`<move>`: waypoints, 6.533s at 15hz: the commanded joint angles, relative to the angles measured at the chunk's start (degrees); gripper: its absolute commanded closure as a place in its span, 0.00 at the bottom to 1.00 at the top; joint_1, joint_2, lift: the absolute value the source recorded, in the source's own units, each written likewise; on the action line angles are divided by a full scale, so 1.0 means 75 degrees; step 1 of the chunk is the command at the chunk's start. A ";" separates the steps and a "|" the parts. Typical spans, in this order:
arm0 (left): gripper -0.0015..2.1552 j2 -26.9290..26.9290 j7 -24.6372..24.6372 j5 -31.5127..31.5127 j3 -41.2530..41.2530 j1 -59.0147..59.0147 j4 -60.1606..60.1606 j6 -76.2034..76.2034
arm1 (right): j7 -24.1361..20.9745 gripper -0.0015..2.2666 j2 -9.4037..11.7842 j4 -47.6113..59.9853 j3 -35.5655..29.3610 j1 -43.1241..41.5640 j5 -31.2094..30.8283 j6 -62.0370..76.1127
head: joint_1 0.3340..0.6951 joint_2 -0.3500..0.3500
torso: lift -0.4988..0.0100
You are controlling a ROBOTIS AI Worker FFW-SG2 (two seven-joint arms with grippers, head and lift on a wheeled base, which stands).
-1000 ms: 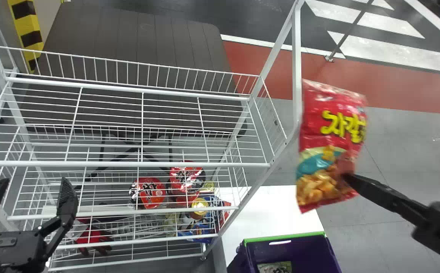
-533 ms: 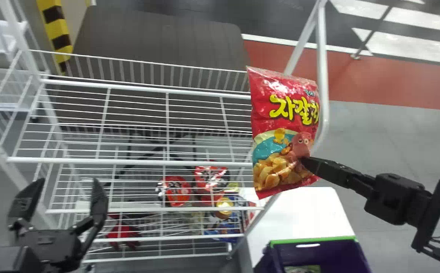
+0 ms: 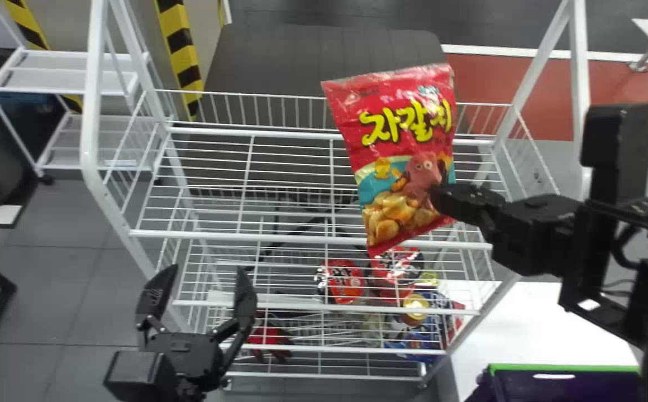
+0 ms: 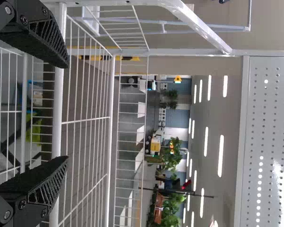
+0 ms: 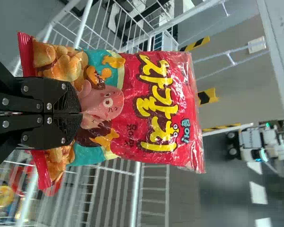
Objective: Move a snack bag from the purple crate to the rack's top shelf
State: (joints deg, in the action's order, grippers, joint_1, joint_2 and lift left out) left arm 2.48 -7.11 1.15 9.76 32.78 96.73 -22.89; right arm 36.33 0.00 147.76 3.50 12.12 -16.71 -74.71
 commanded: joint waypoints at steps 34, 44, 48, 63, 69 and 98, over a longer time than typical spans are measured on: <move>0.06 0.0020 0.0117 -0.0293 -0.0212 -0.0995 -0.1882 -0.0984 | -0.4164 0.79 -0.0007 -1.0338 0.2861 -0.2928 0.4666 1.0716 | 1.00 0.84 | 0.98; 0.06 0.0055 0.0117 -0.0293 -0.0329 -0.0773 -0.1882 -0.1453 | -0.4164 0.78 -0.0007 -1.1745 0.2803 -0.3760 0.5099 1.1489 | 1.00 0.79 | 0.98; 0.06 0.0055 0.0128 -0.0328 -0.0364 -0.0773 -0.1906 -0.1476 | -0.4176 0.78 -0.0007 -1.2284 0.2803 -0.4170 0.5111 1.1653 | 1.00 0.78 | 0.98; 0.06 0.0032 0.0163 -0.0387 -0.0364 -0.1065 -0.2164 -0.1523 | -0.4176 0.71 -0.0007 -1.2764 0.2967 -0.4147 0.5322 1.2028 | 1.00 0.76 | 0.98; 0.06 0.0020 0.0152 -0.0387 -0.0376 -0.1148 -0.2281 -0.1523 | -0.4328 0.56 -0.0007 -1.2764 0.3377 -0.4030 0.5322 1.2333 | 1.00 0.78 | 0.98; 0.07 0.0102 0.0433 -0.0750 -0.0680 -0.0128 -0.0511 -0.1429 | -0.5641 0.05 0.2332 -0.4057 0.2510 0.1760 0.3529 1.1325 | 1.00 0.86 | 0.98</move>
State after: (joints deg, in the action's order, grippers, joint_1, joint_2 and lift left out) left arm 3.08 -3.89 -4.47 4.82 30.87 91.39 -34.00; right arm -6.03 14.91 114.52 24.94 20.70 9.89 9.78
